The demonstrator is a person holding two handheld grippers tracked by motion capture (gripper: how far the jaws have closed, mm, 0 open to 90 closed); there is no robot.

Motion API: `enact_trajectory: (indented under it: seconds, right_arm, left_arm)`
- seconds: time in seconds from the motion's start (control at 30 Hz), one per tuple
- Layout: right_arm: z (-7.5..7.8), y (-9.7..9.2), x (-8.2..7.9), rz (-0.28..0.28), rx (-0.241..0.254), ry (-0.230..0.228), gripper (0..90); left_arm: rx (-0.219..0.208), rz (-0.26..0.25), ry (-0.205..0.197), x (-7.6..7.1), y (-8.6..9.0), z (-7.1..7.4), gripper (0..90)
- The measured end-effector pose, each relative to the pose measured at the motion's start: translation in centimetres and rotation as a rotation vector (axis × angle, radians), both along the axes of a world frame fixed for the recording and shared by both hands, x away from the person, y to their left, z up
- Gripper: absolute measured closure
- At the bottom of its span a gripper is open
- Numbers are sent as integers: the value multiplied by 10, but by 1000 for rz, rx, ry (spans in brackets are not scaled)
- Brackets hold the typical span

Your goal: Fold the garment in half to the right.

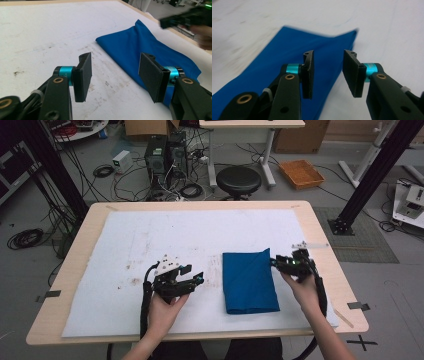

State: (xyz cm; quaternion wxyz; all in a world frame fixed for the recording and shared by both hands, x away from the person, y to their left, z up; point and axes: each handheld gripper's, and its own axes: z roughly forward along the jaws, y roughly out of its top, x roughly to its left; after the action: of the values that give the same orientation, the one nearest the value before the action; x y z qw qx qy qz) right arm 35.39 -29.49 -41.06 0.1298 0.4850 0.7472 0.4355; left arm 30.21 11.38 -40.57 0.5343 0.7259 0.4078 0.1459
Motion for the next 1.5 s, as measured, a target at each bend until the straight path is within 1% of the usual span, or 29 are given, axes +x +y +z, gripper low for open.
enact_trajectory:
  seconds: [0.03, 0.1, 0.17, 0.23, 0.27, 0.37, 0.4, 0.43, 0.5, 0.67, 0.73, 0.77, 0.83, 0.87, 0.93, 0.97, 1.0, 1.03, 1.1, 1.13, 1.17, 1.23, 1.27, 1.3, 1.33, 1.37, 1.4, 1.47, 1.5]
  right_arm:
    - [-1, -1, -15, 15, 9, 0, 612]
    - [-5, 0, -41, 38, 18, 40, 607]
    - [-15, 0, -64, 48, 44, 71, 596]
    - [-22, 0, -76, 49, 46, 87, 598]
    - [-25, 0, -80, 44, 48, 96, 621]
    - [-31, 0, -86, 66, 40, 106, 824]
    - [-32, 0, -88, 72, 33, 101, 859]
    - [-33, -1, -89, 72, 28, 100, 874]
    - [-34, -4, -92, 66, 24, 102, 876]
    - [-31, -10, -98, 43, 28, 97, 859]
    - [-32, -10, -99, 46, 19, 106, 845]
    - [-33, -10, -99, 43, 12, 109, 825]
    - [-33, -11, -101, 35, 5, 110, 751]
    - [-33, -12, -101, 32, 5, 98, 715]
    - [-28, -15, -101, 18, 20, 76, 586]
    - [-24, -17, -100, 15, 30, 56, 560]
    - [-19, -20, -98, 16, 40, 39, 529]
    - [-14, -22, -96, 17, 46, 11, 496]
    - [-2, -25, -90, 6, 57, -42, 462]
    - [3, -27, -86, 8, 68, -67, 447]
    - [9, -29, -82, -1, 73, -86, 436]
    - [20, -31, -70, -9, 71, -127, 414]
    - [23, -31, -67, -15, 68, -144, 412]
    - [27, -31, -62, -15, 62, -173, 410]
    - [30, -31, -57, -21, 55, -191, 409]
    - [33, -31, -52, -25, 56, -198, 407]
    - [36, -30, -47, -25, 62, -203, 406]
    - [40, -29, -39, -24, 62, -212, 403]
    - [41, -28, -36, -18, 63, -213, 402]
  left_arm:
    - [0, -1, -2, 0, 2, 0, 440]
    - [8, 3, -6, -1, 6, 1, 438]
    - [11, 8, -8, -3, 9, 1, 434]
    - [11, 11, -5, -5, 13, 1, 434]
    - [10, 11, -4, -6, 15, 0, 434]
    - [7, 14, 0, -8, 21, 0, 433]
    - [5, 14, 2, -9, 22, -1, 433]
    - [1, 14, 2, -10, 24, -1, 433]
    - [-5, 18, 5, -11, 26, -2, 433]
    - [-9, 13, 5, -12, 29, -3, 432]
    - [-3, 7, 3, -13, 29, -2, 431]
    - [-4, 5, -1, -13, 29, -2, 423]
    - [7, -8, -6, -14, 30, -1, 412]
    - [9, -8, -10, -14, 31, -1, 403]
    - [10, -24, -18, -13, 35, 1, 370]
    - [13, -33, -25, -13, 37, 2, 368]
    - [17, -33, -34, -12, 40, 3, 368]
    - [25, -29, -48, -11, 43, 4, 368]
    - [48, -21, -69, -8, 49, 7, 368]
    - [64, -15, -93, -6, 52, 10, 368]
    - [90, -5, -125, -4, 56, 13, 368]
    - [120, 8, -179, -1, 60, 18, 368]
    - [119, 18, -208, 0, 64, 19, 368]
    - [101, 28, -225, 2, 68, 20, 368]
    - [77, 23, -228, 4, 72, 20, 372]
    - [59, 15, -233, 6, 76, 19, 372]
    - [53, 13, -238, 8, 79, 18, 372]
    - [71, 11, -261, 9, 83, 16, 372]
    - [74, 10, -265, 10, 84, 15, 372]
